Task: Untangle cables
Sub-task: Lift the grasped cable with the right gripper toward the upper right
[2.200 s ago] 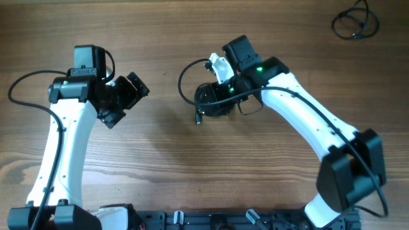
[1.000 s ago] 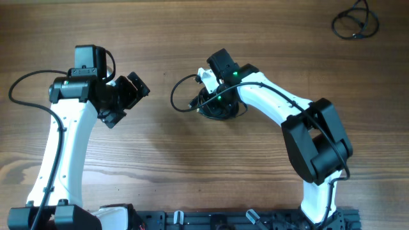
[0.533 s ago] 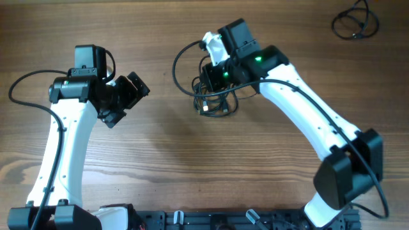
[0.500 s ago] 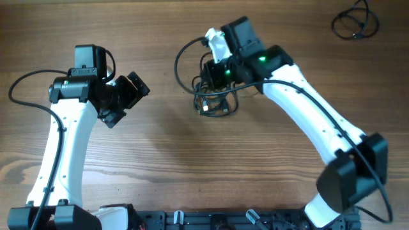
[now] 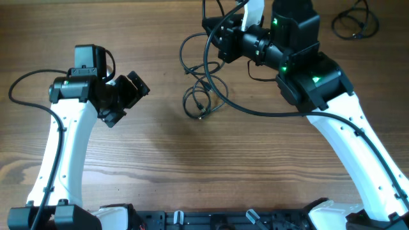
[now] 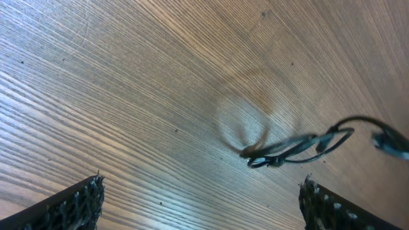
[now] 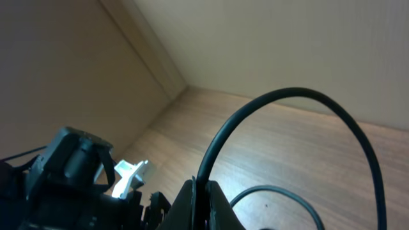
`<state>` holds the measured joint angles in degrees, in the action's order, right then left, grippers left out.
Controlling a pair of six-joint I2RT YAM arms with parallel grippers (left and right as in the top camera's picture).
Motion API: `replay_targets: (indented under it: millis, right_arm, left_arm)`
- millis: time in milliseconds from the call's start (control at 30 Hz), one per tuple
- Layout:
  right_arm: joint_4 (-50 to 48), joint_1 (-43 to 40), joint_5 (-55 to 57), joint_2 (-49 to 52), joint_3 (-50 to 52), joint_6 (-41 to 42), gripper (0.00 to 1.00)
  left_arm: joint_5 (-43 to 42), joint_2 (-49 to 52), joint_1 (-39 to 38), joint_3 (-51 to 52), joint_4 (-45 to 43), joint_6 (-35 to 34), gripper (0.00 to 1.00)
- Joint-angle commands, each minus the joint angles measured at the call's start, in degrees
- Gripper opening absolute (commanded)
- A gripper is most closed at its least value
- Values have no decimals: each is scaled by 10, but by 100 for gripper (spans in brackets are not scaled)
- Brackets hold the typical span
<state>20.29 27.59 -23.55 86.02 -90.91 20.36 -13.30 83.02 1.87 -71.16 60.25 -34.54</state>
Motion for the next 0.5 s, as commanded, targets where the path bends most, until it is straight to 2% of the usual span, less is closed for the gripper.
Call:
replay_targets:
  millis: [0, 167, 267, 367, 467]
  right_arm:
    - [-12, -3, 32, -10, -11, 6, 4]
    - [14, -2, 175, -8, -11, -10, 4]
    - [3, -2, 151, -9, -11, 9, 4]
    - [-21, -3, 223, -7, -11, 23, 4]
    - [-79, -2, 171, -14, -11, 67, 4]
  left_arm:
    - [3, -1, -2, -1, 0, 11, 100]
    - [3, -1, -2, -1, 0, 11, 100]
    - [3, -1, -2, -1, 0, 11, 100]
    - [3, -1, -2, -1, 0, 11, 100]
    - [3, -1, -2, -1, 0, 11, 100]
